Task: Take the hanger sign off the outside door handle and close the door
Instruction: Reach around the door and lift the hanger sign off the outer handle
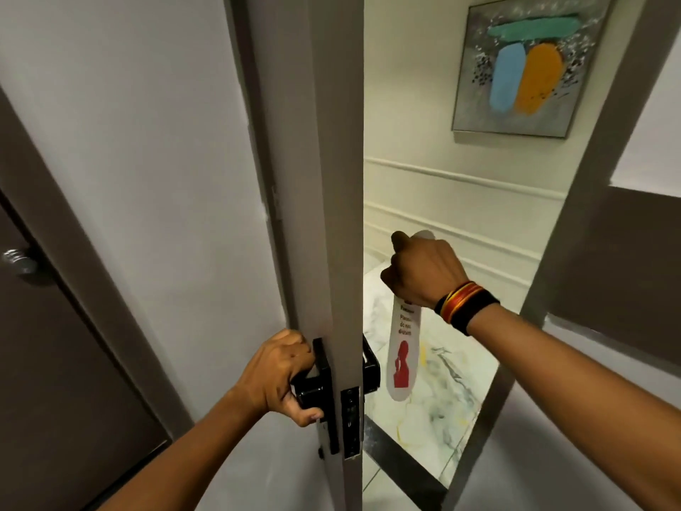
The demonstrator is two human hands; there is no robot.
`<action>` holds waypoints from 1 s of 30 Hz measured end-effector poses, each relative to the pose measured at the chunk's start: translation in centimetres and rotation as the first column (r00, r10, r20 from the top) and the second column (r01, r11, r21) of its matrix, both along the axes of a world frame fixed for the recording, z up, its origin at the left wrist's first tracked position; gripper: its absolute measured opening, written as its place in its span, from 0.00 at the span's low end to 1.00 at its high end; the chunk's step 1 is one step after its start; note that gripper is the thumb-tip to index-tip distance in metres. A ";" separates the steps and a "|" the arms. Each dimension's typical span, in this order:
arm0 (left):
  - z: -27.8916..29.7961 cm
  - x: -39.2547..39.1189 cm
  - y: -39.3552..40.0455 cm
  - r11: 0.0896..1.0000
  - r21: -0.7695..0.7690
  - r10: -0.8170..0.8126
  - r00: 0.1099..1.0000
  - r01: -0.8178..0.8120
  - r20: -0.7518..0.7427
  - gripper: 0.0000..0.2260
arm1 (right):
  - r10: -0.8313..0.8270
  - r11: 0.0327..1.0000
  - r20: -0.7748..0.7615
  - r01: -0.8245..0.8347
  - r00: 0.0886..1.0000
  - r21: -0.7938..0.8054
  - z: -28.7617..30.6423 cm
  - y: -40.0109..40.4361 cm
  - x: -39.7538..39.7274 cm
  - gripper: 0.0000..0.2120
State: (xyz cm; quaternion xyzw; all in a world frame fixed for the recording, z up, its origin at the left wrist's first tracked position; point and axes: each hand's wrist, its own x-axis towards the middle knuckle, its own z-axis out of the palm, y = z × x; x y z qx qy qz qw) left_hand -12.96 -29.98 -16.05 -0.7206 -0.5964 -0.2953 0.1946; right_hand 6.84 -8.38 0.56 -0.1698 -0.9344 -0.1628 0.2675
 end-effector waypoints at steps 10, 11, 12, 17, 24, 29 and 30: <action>1.3 3.6 6.7 0.998 0.027 -0.055 0.992 0.058 -0.117 0.33 | -0.362 0.931 0.265 0.360 0.894 0.059 10.6 3.2 13.1 0.24; 1.5 4.0 7.6 0.998 0.019 -0.063 0.990 0.066 -0.125 0.33 | -0.377 0.921 0.278 0.388 0.883 0.018 11.4 3.4 14.6 0.21; 1.6 4.3 8.3 0.998 0.009 -0.066 0.989 0.068 -0.133 0.33 | -0.393 0.908 0.288 0.418 0.873 -0.028 12.1 3.5 15.8 0.18; 2.5 6.4 12.5 0.997 -0.028 -0.069 0.984 0.065 -0.165 0.35 | -0.487 0.837 0.238 0.527 0.840 -0.145 14.1 3.9 21.0 0.07; 2.9 9.9 17.6 0.996 -0.088 0.006 0.996 -0.013 -0.084 0.32 | -0.573 0.800 0.154 0.590 0.805 -0.110 15.5 4.9 23.5 0.11; 3.4 11.7 20.8 0.988 -0.146 0.053 0.999 -0.053 -0.004 0.31 | -0.652 0.758 0.119 0.646 0.749 0.089 17.5 5.4 25.1 0.05; 3.3 11.9 21.6 0.985 -0.161 0.066 0.998 -0.064 0.009 0.32 | -0.666 0.746 0.117 0.656 0.736 0.116 17.8 5.6 25.5 0.04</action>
